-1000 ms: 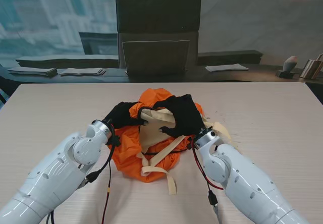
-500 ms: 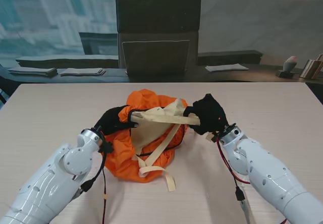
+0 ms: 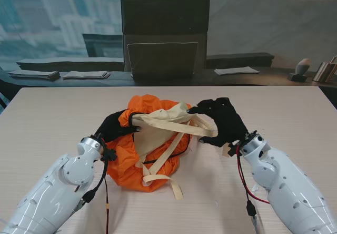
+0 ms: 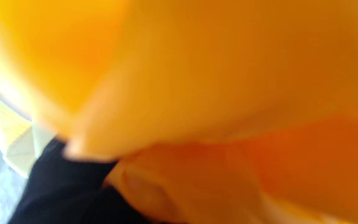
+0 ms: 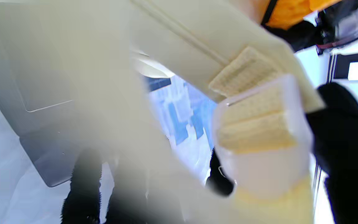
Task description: Fit a rain cover over a backpack
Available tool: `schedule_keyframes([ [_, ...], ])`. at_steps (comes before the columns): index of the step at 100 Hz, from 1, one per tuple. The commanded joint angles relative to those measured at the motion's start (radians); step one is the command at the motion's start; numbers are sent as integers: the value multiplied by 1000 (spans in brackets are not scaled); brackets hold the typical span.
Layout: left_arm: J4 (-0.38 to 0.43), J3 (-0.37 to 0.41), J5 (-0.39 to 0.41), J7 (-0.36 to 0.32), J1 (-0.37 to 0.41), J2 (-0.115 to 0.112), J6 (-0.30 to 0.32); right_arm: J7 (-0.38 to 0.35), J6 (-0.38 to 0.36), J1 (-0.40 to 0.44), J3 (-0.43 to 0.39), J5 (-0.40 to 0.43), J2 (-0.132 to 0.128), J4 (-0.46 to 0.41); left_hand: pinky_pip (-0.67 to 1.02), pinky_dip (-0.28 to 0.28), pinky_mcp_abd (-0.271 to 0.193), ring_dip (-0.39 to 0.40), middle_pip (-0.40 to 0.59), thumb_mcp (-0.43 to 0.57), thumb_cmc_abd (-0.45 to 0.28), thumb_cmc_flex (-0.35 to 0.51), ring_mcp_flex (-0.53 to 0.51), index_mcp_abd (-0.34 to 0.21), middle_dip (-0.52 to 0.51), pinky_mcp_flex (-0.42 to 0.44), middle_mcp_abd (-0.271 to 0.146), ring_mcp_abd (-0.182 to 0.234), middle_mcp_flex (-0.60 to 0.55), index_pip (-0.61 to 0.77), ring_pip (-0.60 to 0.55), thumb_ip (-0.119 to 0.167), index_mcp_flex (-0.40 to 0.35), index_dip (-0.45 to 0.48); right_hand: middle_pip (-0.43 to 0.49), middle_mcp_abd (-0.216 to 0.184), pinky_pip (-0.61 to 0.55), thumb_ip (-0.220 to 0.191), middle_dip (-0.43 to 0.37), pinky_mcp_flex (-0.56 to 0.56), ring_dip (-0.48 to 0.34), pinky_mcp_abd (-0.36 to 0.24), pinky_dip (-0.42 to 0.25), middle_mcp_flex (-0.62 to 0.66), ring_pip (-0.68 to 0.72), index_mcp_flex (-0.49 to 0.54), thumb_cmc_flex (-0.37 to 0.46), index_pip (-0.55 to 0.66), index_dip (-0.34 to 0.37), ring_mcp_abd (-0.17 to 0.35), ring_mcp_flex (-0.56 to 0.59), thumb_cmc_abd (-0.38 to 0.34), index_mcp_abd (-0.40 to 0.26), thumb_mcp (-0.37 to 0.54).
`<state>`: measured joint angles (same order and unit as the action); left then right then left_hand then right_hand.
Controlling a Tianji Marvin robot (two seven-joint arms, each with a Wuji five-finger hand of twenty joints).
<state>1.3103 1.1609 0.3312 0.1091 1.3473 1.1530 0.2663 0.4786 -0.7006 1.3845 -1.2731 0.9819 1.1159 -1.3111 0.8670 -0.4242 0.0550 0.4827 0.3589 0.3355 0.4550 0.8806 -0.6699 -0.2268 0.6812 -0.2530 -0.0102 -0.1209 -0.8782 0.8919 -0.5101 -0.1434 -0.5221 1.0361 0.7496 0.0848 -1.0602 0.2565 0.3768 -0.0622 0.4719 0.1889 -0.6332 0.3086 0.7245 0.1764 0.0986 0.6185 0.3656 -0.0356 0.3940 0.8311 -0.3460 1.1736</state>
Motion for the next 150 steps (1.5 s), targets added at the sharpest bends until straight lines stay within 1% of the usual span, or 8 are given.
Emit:
schedule_keyframes([
  [1, 4, 8, 14, -3, 9, 9, -3, 22, 15, 2, 0, 26, -21, -7, 6, 3, -43, -20, 11, 162, -96, 89, -18, -88, 20, -5, -14, -12, -42, 156, -2, -11, -41, 60, -15, -8, 24, -34, -16, -24, -12, -23, 9, -21, -18, -37, -43, -7, -22, 13, -38, -8, -19, -31],
  [32, 5, 22, 50, 17, 19, 7, -1, -46, -15, 6, -64, 19, -29, -3, 0, 5, -46, -20, 10, 158, -98, 92, -12, -82, 19, 2, -11, -12, -35, 154, 1, -10, -39, 58, -177, -22, 212, -37, -86, -41, -136, -7, 66, -78, -307, -63, -58, -30, -119, 9, -94, -61, 25, -75],
  [59, -7, 17, 65, 38, 14, 11, -30, -78, -138, 47, -157, -53, -6, -52, 9, 1, -31, -18, 19, 145, -104, 100, -20, -54, 15, 1, 6, -30, -43, 144, -3, -6, -45, 40, -93, 6, 183, -46, -49, 14, -93, 17, 39, 81, -218, 44, -48, 9, -115, -11, 6, -116, 2, -124],
  [74, 0, 24, 69, 46, 22, 12, -50, -146, -178, 59, -214, -58, -15, -68, 12, -1, -29, -18, 21, 133, -108, 105, -17, -44, 14, 6, 8, -32, -37, 144, -4, -4, -43, 34, -6, 29, 81, -79, 27, 117, -21, 63, -1, 283, -82, 307, 84, 54, -15, -51, 146, -176, 16, -227],
  [86, 2, 27, 60, 43, 23, 12, -52, -224, -200, 69, -238, -81, -21, -88, 15, -2, -29, -17, 22, 127, -108, 109, -16, -42, 13, 5, 9, -32, -38, 144, -4, -1, -43, 31, -9, 30, -19, -81, 73, 235, 4, 85, -7, 456, -13, 515, 159, 29, 45, -65, 295, -120, 35, -118],
  [114, 21, 40, -49, 33, 35, 26, -52, -376, 39, 21, -81, 51, -83, -91, 15, -3, -24, -21, 23, 118, -112, 121, -18, -35, 10, 5, 16, -37, -35, 149, 0, 2, -43, 30, 40, -2, -45, 15, 152, 219, 33, 63, 13, 479, 38, 566, 277, 68, -6, -24, 290, -122, -3, -76],
  [131, 23, 41, -68, 21, 34, 26, -48, -458, 188, -31, 67, 62, -93, -66, 15, -2, -22, -23, 25, 113, -116, 125, -25, -28, 11, -1, 17, -38, -36, 152, 1, 3, -40, 31, 55, -12, -24, -92, 162, 155, 34, 27, 17, 408, 50, 484, 270, 1, -21, -11, 214, -164, -38, -11],
  [150, 34, 44, -146, 6, 38, 35, -65, -560, 301, -85, 203, 94, -107, -55, 15, -2, -7, -28, 32, 110, -119, 136, -33, -1, 10, -10, 38, -54, -37, 154, 8, 2, -39, 27, 78, -31, -1, -101, 168, 77, 33, -20, 19, 285, 63, 283, 239, -48, -41, 14, 109, -243, -91, -76],
])
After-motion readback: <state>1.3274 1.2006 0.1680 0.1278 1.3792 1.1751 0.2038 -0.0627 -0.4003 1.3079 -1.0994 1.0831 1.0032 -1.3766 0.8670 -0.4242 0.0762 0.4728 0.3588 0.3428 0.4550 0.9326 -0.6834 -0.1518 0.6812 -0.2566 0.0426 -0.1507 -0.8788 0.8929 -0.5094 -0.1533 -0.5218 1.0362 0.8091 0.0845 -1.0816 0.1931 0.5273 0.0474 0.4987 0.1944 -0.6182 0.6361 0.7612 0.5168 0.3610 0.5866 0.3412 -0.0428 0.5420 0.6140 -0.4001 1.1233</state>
